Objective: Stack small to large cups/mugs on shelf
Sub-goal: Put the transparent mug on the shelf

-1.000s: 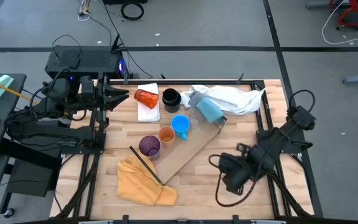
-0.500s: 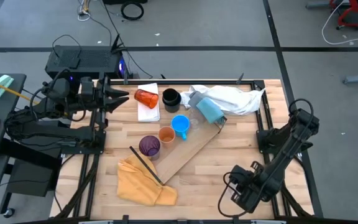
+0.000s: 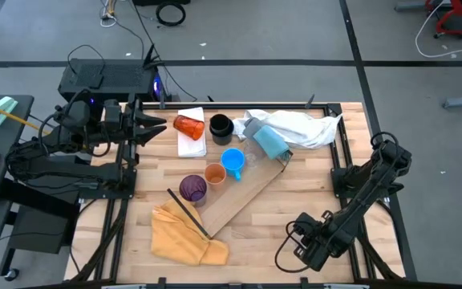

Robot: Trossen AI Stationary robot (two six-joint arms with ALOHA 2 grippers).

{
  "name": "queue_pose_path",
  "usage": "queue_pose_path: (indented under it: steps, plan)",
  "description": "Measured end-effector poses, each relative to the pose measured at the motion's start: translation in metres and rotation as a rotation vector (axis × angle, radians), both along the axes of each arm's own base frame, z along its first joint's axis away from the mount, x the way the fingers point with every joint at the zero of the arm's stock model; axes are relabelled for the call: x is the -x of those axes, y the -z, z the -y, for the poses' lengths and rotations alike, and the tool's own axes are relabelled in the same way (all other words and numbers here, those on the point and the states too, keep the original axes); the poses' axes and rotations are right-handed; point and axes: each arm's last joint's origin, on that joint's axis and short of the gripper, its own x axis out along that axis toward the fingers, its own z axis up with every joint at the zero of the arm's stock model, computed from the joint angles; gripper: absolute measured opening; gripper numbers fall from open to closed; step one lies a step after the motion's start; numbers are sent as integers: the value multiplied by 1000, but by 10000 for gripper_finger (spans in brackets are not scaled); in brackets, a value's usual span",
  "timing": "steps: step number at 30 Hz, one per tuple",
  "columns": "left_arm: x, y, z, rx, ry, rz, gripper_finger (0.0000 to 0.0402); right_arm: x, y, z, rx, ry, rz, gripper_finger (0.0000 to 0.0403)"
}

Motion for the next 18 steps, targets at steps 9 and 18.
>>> queue_pose_path:
  steps: [9, 18]
  plan:
    - [0, 0, 0, 1, 16, 0, 86, -4, 5, 7, 13, 24, -7, 116]
    - [0, 0, 0, 1, 16, 0, 78, -14, -20, 9, -99, 35, 94, 107]
